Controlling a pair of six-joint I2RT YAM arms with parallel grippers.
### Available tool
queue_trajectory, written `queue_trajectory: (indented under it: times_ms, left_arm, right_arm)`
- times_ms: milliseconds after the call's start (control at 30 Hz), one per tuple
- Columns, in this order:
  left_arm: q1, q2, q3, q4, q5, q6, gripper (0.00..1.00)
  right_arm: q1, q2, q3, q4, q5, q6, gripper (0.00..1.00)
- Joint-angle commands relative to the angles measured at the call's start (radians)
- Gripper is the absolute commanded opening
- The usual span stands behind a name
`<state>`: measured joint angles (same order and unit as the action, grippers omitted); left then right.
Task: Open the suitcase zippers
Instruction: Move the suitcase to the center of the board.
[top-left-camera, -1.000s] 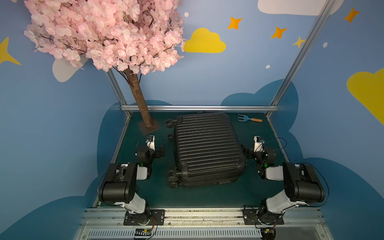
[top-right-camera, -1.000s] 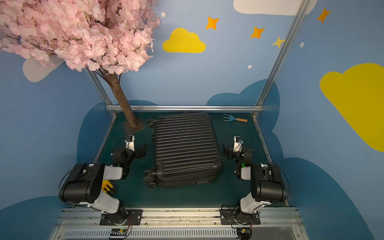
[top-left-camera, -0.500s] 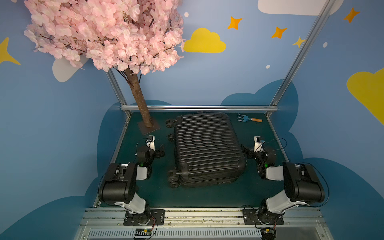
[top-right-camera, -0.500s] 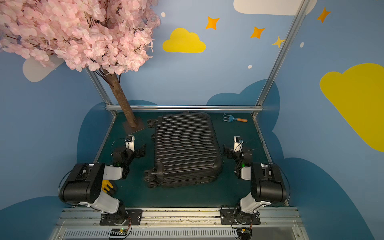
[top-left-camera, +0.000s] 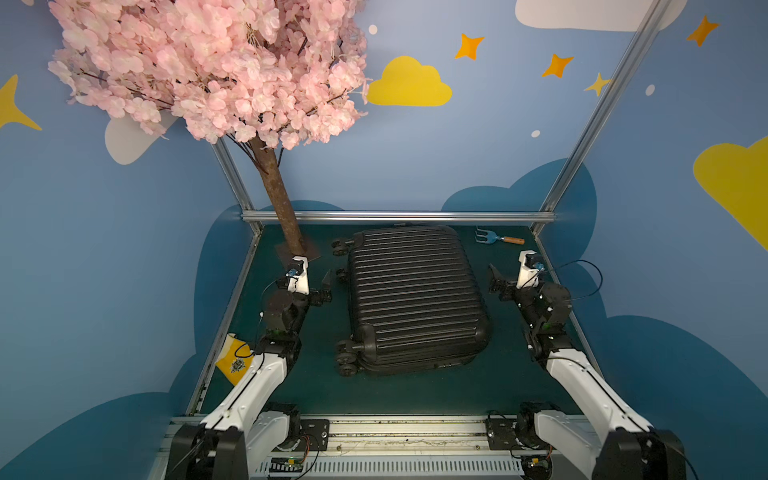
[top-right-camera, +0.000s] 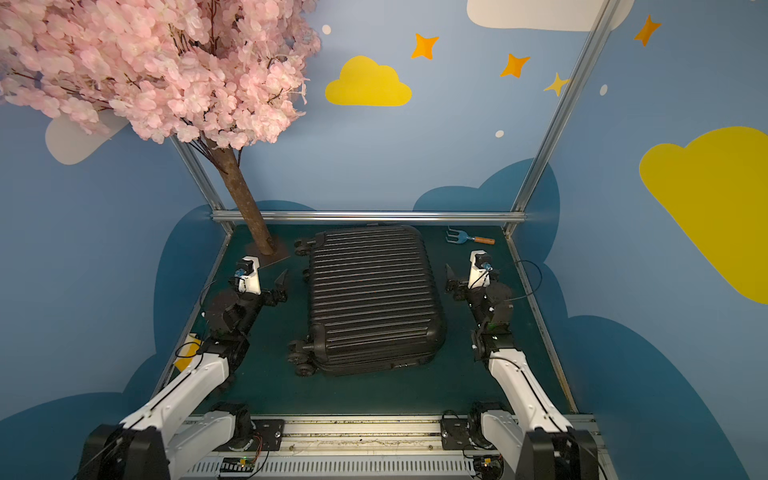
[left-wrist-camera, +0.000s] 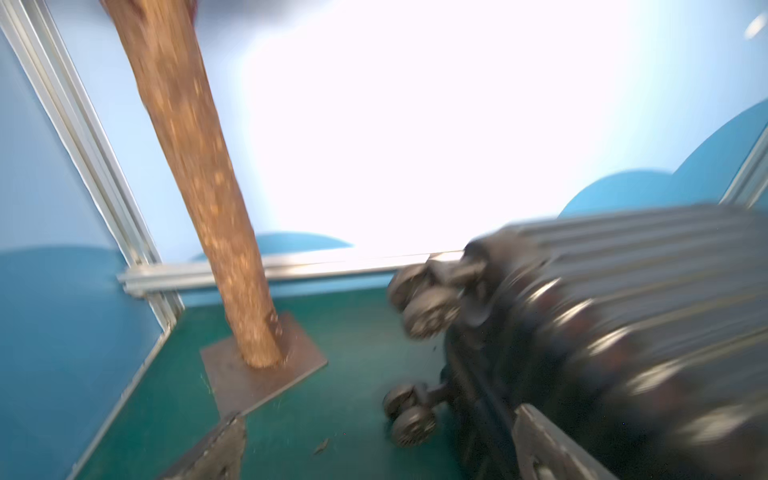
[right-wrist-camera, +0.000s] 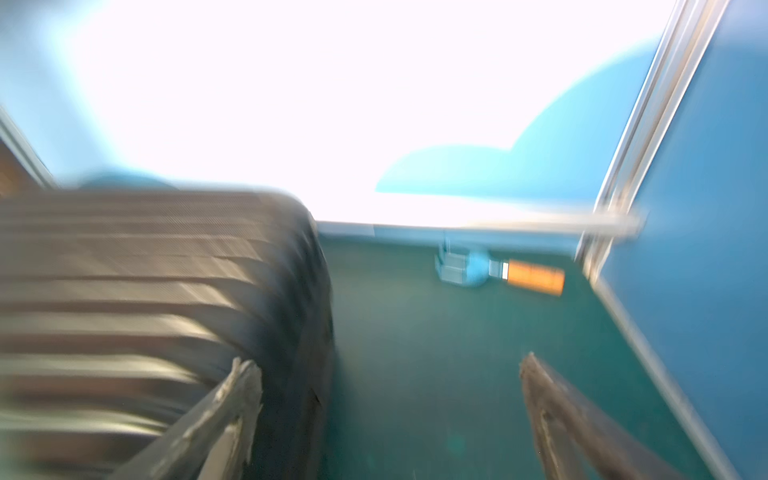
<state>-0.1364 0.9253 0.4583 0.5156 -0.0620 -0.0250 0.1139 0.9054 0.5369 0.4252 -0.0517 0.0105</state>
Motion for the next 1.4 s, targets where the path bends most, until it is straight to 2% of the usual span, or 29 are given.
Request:
queue_trajectory:
  times_ms: [0,67,100,200,267,300,333,433,533,567,700,833,967,1067,1233,1367]
  left_arm:
    - [-0.083,-0.097,0.073,-0.308,-0.067,-0.054,1.00]
    - [-0.148,-0.152,0.117,-0.401,-0.136,-0.192,1.00]
    - [-0.186,-0.167,0.167,-0.507,-0.150,-0.250,1.00]
    - [-0.305,-0.117,0.420,-0.949,-0.224,-0.336,1.00]
    - [-0.293,-0.057,0.569,-1.220,-0.187,-0.437,1.00]
    - [-0.279,-0.032,0.621,-1.287,-0.140,-0.455,1.00]
    - [-0.261,-0.019,0.646,-1.329,-0.106,-0.493,1.00]
    - [-0.180,0.004,0.660,-1.359,0.163,-0.560,1.00]
    - [-0.180,0.046,0.675,-1.383,0.350,-0.611,1.00]
    - [-0.186,0.047,0.668,-1.379,0.394,-0.624,1.00]
    - [-0.199,0.061,0.643,-1.355,0.506,-0.645,1.00]
    - [-0.240,0.127,0.650,-1.349,0.527,-0.646,1.00]
    - [-0.269,0.204,0.665,-1.298,0.537,-0.657,1.00]
    - [-0.286,0.259,0.689,-1.275,0.529,-0.662,1.00]
    - [-0.288,0.347,0.717,-1.228,0.528,-0.664,1.00]
    - [-0.289,0.442,0.776,-1.194,0.525,-0.653,0.99]
  right_arm:
    - [0.051,-0.125,0.056,-0.313,0.098,0.067,0.98]
    - [0.119,-0.176,0.109,-0.402,0.119,0.153,0.98]
    - [0.158,-0.184,0.170,-0.495,0.148,0.202,0.98]
    - [0.261,-0.130,0.384,-0.833,0.191,0.258,0.98]
    - [0.249,-0.084,0.490,-1.048,0.140,0.380,0.98]
    - [0.237,-0.063,0.548,-1.165,0.096,0.406,0.98]
    - [0.224,-0.047,0.581,-1.201,0.059,0.424,0.98]
    - [0.202,-0.053,0.571,-1.216,-0.094,0.509,0.96]
    - [0.223,-0.041,0.604,-1.313,-0.325,0.491,0.97]
    - [0.248,-0.038,0.622,-1.379,-0.350,0.492,0.98]
    - [0.382,-0.110,0.607,-1.533,-0.294,0.461,0.98]
    - [0.532,-0.074,0.634,-1.666,-0.256,0.482,0.95]
    - [0.736,-0.023,0.643,-1.671,-0.160,0.565,0.94]
    - [0.842,0.023,0.632,-1.618,-0.128,0.636,0.91]
    - [0.945,0.143,0.590,-1.425,-0.133,0.697,0.90]
    - [0.947,0.259,0.624,-1.321,-0.061,0.682,0.89]
